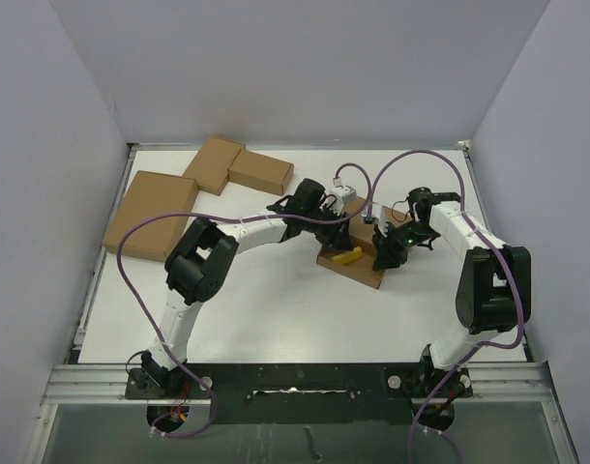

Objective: Fold the paper box

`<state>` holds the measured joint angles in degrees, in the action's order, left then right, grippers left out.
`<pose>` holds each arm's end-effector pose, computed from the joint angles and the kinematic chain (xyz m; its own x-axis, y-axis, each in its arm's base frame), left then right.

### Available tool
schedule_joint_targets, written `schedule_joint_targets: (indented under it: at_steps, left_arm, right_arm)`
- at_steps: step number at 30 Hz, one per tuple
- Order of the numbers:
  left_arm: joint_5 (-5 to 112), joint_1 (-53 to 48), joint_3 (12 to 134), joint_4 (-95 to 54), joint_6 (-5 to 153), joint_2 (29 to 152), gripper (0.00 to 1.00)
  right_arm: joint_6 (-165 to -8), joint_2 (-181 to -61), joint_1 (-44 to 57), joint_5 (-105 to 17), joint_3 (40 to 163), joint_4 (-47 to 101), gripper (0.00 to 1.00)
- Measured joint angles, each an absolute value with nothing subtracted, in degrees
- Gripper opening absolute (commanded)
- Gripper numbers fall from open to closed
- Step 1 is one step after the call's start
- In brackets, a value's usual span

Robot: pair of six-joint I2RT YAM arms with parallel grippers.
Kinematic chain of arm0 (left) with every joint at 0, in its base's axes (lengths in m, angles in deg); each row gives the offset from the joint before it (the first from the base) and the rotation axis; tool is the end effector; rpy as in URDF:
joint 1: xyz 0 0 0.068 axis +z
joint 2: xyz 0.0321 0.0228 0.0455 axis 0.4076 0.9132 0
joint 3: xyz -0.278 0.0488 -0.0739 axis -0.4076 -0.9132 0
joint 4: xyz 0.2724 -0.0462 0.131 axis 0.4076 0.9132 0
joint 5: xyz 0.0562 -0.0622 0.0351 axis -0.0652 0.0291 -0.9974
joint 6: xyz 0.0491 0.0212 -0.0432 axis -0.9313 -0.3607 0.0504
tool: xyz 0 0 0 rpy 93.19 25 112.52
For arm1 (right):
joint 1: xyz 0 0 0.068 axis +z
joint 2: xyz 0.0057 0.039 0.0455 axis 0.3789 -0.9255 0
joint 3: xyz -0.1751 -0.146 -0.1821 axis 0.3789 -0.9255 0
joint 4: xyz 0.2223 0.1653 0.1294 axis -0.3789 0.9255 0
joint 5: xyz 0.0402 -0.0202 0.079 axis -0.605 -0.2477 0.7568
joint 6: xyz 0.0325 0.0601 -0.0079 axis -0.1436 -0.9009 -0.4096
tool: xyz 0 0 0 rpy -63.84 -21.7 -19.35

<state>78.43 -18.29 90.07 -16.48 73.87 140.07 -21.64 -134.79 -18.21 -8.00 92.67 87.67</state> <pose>0.3862 -0.3931 0.1516 -0.6226 0.3359 -0.7068 0.7733 0.4024 -0.4899 0.3283 0.0614 0.1975 -0.4694 -0.6552 -0.5919 -0.8823 0.3212 0.3441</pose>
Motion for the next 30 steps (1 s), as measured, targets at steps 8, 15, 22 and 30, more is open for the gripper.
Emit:
schedule_joint_targets:
  at_steps: [8, 15, 22, 30]
  left_arm:
    - [78.5, -18.3, 90.1, -16.7, 75.1, 140.1, 0.46]
    - [78.5, -17.6, 86.8, -22.8, 79.1, 138.9, 0.46]
    - [76.9, -13.3, 80.5, -28.1, 82.9, 133.5, 0.47]
    - [74.7, -5.8, 79.8, -33.3, 90.3, 132.3, 0.51]
  right_arm:
    - [-21.6, -134.8, -18.2, -8.0, 92.7, 87.7, 0.18]
    - [-21.6, -134.8, -18.0, -8.0, 92.7, 87.6, 0.18]
    - [-21.4, -134.8, -17.9, -8.0, 92.7, 87.6, 0.18]
    - [-21.4, -134.8, -17.5, -8.0, 92.7, 87.6, 0.18]
